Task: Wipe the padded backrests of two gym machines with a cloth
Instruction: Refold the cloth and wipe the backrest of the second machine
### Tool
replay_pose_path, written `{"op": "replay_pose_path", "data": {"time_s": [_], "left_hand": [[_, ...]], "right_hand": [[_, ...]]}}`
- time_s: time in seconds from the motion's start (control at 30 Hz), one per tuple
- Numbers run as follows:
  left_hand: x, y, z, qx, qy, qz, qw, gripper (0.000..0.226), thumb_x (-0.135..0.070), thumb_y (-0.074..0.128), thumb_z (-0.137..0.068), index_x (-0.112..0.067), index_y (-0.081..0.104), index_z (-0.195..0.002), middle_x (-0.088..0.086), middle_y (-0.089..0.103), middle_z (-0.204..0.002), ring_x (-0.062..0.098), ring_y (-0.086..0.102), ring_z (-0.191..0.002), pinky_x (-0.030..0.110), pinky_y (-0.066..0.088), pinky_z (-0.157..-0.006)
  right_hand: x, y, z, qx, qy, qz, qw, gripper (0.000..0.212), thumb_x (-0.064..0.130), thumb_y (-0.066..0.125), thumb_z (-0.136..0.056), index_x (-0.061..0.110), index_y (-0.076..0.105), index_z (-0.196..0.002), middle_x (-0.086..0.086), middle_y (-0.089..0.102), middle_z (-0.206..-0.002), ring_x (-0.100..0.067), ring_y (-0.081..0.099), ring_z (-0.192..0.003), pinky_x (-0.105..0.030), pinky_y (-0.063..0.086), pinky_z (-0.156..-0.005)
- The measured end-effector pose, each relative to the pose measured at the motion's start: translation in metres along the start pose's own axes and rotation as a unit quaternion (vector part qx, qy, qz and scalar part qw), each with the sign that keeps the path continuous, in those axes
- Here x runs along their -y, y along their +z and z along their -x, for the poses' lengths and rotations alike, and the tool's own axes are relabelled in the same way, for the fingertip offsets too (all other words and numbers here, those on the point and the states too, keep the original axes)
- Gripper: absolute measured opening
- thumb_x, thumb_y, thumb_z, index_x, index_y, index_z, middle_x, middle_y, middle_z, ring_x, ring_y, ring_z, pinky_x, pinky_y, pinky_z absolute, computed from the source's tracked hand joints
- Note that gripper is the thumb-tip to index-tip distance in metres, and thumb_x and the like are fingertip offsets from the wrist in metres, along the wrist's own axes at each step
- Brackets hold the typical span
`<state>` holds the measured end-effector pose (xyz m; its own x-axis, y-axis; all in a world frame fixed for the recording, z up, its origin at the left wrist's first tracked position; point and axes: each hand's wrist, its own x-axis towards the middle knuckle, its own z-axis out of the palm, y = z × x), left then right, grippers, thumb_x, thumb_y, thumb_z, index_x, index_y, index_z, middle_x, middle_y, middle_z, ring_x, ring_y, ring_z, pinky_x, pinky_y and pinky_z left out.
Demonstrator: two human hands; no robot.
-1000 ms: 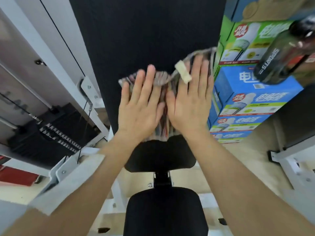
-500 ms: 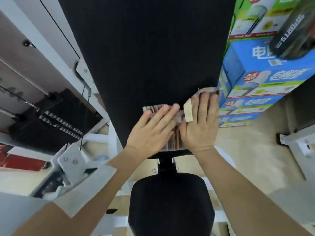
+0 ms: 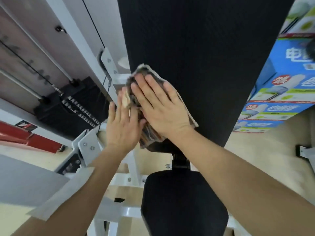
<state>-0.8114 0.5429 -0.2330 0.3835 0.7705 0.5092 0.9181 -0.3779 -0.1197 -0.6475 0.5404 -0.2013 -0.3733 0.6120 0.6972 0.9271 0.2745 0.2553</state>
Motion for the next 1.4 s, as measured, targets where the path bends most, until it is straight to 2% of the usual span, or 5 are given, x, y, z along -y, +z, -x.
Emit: {"op": "replay_pose_path", "data": {"time_s": [0.63,0.87,1.07,1.23,1.4], "left_hand": [[-0.02,-0.344,-0.451,-0.147,-0.059,0.047,0.986,0.069,-0.041,0.026,-0.104,-0.005,0.004,-0.159,0.014,-0.006,-0.168,0.028,-0.007,-0.156,0.049,0.002,-0.126],[-0.072,-0.393,-0.527,-0.156,0.032,0.028,0.987,0.042,-0.036,0.027,-0.105,-0.015,0.063,-0.1,0.005,0.069,-0.105,0.026,0.062,-0.101,0.04,0.041,-0.091],[-0.153,-0.365,-0.513,-0.149,0.173,-0.024,0.973,0.031,-0.028,0.045,-0.1,-0.013,0.072,-0.096,0.006,0.067,-0.118,0.03,0.053,-0.128,0.048,0.033,-0.112],[-0.141,-0.358,-0.503,-0.158,0.251,0.01,0.955,0.033,-0.016,0.053,-0.098,-0.005,0.062,-0.127,0.012,0.057,-0.142,0.031,0.044,-0.142,0.046,0.03,-0.119],[-0.098,-0.387,-0.513,-0.157,0.083,0.065,0.982,0.033,-0.021,0.041,-0.104,-0.009,0.057,-0.13,0.01,0.06,-0.137,0.029,0.052,-0.133,0.048,0.032,-0.119]], "right_hand": [[-0.306,-0.243,-0.418,0.001,0.079,0.036,0.996,0.058,0.036,0.027,-0.104,0.011,0.031,-0.156,-0.011,0.028,-0.164,-0.026,0.022,-0.152,-0.044,0.014,-0.124],[-0.368,-0.266,-0.416,0.018,0.336,-0.156,0.929,0.039,0.037,0.024,-0.105,0.025,0.053,-0.081,0.004,0.058,-0.08,-0.026,0.057,-0.078,-0.035,0.03,-0.063],[-0.323,-0.224,-0.302,-0.072,0.518,-0.451,0.724,0.033,0.028,0.032,-0.104,0.019,0.062,-0.095,-0.003,0.07,-0.091,-0.021,0.064,-0.083,-0.035,0.045,-0.072],[-0.336,-0.227,-0.299,-0.156,0.544,-0.493,0.66,0.041,0.02,0.041,-0.105,0.023,0.045,-0.145,0.001,0.051,-0.144,-0.011,0.049,-0.13,-0.032,0.041,-0.11],[-0.324,-0.246,-0.347,-0.108,0.414,-0.462,0.777,0.057,0.038,0.03,-0.106,0.021,0.019,-0.159,0.003,0.027,-0.163,-0.004,0.025,-0.145,-0.024,0.022,-0.116]]}}
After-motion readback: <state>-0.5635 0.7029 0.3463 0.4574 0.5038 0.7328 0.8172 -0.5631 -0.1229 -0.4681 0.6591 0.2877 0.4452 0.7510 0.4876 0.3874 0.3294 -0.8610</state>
